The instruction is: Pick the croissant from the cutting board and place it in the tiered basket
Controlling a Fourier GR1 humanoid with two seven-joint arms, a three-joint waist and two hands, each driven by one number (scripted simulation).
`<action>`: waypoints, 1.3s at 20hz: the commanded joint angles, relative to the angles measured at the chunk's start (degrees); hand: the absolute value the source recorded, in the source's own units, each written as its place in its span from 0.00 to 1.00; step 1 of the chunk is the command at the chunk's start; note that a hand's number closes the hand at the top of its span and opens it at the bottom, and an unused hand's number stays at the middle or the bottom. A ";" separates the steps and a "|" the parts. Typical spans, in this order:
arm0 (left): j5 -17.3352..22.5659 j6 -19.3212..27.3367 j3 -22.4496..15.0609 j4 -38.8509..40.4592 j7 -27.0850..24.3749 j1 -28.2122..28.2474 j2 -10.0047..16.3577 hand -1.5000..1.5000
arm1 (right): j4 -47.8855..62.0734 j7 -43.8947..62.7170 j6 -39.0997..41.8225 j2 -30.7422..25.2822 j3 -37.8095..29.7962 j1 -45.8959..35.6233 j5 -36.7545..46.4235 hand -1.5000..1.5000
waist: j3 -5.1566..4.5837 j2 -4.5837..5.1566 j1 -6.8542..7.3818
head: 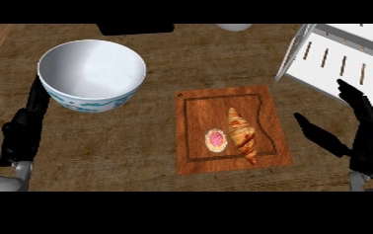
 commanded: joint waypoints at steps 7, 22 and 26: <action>-1.43 -0.89 -2.13 0.00 2.60 -2.72 -0.73 0.50 | -14.34 29.29 13.32 -14.27 10.97 8.17 19.48 0.00 | -0.58 0.69 2.15; -1.57 -3.98 -2.49 1.74 3.70 -5.95 -1.70 0.50 | -19.89 76.41 40.99 -1.84 21.92 -14.41 28.75 0.00 | -0.08 1.20 6.20; -3.64 -1.71 -3.22 2.45 4.33 -7.50 -3.37 0.50 | -15.47 77.26 44.96 3.18 22.31 -15.67 29.27 0.00 | -0.07 1.05 5.28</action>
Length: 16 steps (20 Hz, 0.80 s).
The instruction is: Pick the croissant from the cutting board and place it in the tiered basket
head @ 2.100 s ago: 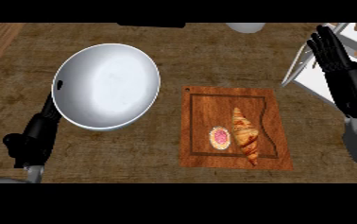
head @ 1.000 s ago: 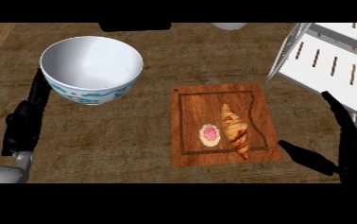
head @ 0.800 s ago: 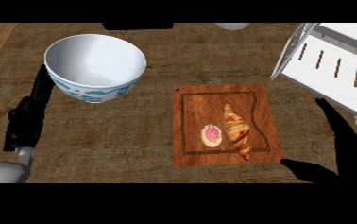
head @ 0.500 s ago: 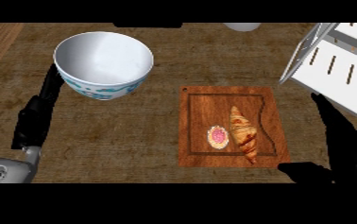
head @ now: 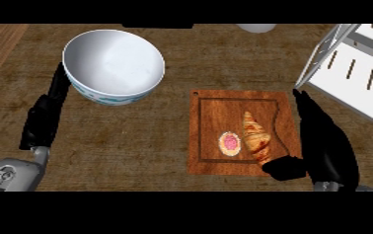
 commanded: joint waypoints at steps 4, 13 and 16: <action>0.59 -1.91 0.56 1.00 0.57 -0.90 -0.18 0.50 | 8.41 14.81 9.65 9.22 -0.48 -5.93 2.92 0.00 | 0.04 -0.05 -0.14; -1.17 -0.89 1.13 0.05 0.78 0.66 -0.72 0.50 | 10.59 14.84 15.64 17.95 -0.79 -5.28 10.77 0.00 | 0.19 -0.36 -0.89; -0.76 -1.37 1.36 -0.04 1.07 0.43 -1.24 0.50 | 11.90 14.84 17.62 19.24 1.30 -4.28 14.58 0.00 | 0.18 -0.34 -1.18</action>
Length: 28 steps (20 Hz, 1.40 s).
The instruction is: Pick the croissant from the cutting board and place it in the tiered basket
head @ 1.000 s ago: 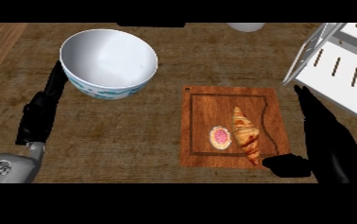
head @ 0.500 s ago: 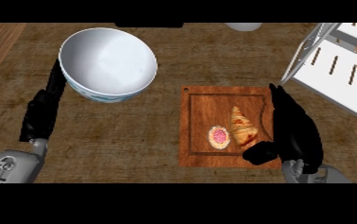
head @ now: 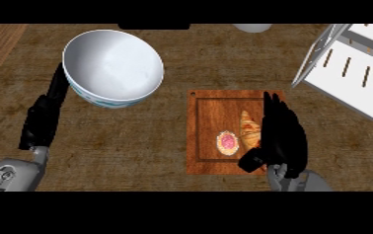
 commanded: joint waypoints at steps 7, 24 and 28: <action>-1.91 0.43 -0.36 2.25 -1.89 0.90 -2.80 0.50 | 2.09 11.28 9.78 6.34 0.60 -0.31 11.02 0.00 | 0.02 0.17 -0.58; -1.69 -3.42 3.43 2.63 -3.43 1.89 -2.35 0.50 | 7.60 9.96 10.78 13.99 -3.04 0.12 15.46 0.00 | 0.06 0.31 0.06; -4.35 -1.26 2.12 3.19 0.14 -2.24 -4.81 0.50 | 11.24 5.94 8.76 14.01 -5.12 1.35 16.37 0.00 | 0.09 0.38 -0.46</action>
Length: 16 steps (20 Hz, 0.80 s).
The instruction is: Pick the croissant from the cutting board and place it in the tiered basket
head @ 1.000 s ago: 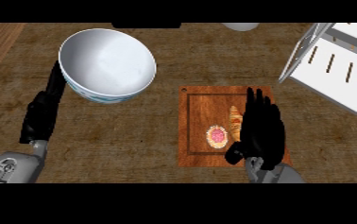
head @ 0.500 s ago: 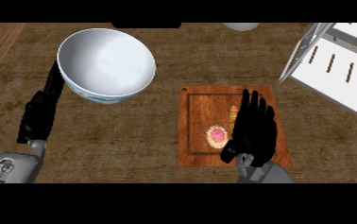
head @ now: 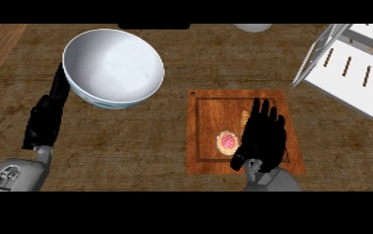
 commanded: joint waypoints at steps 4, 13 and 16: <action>-0.11 -2.48 1.14 0.52 0.75 -0.74 -0.59 0.50 | 4.65 7.24 0.10 0.96 -2.13 -1.10 -1.01 0.00 | -0.05 0.13 0.10; -1.80 -3.91 3.34 3.23 -2.18 -0.44 -1.11 0.50 | 9.09 5.04 -0.04 0.97 -7.32 -3.94 -5.25 0.00 | -0.06 0.16 0.08; -2.72 -3.34 2.12 2.65 -0.71 -1.99 -2.95 0.50 | 9.80 6.20 4.24 0.97 -2.07 -3.94 -11.50 1.00 | -0.06 0.19 0.19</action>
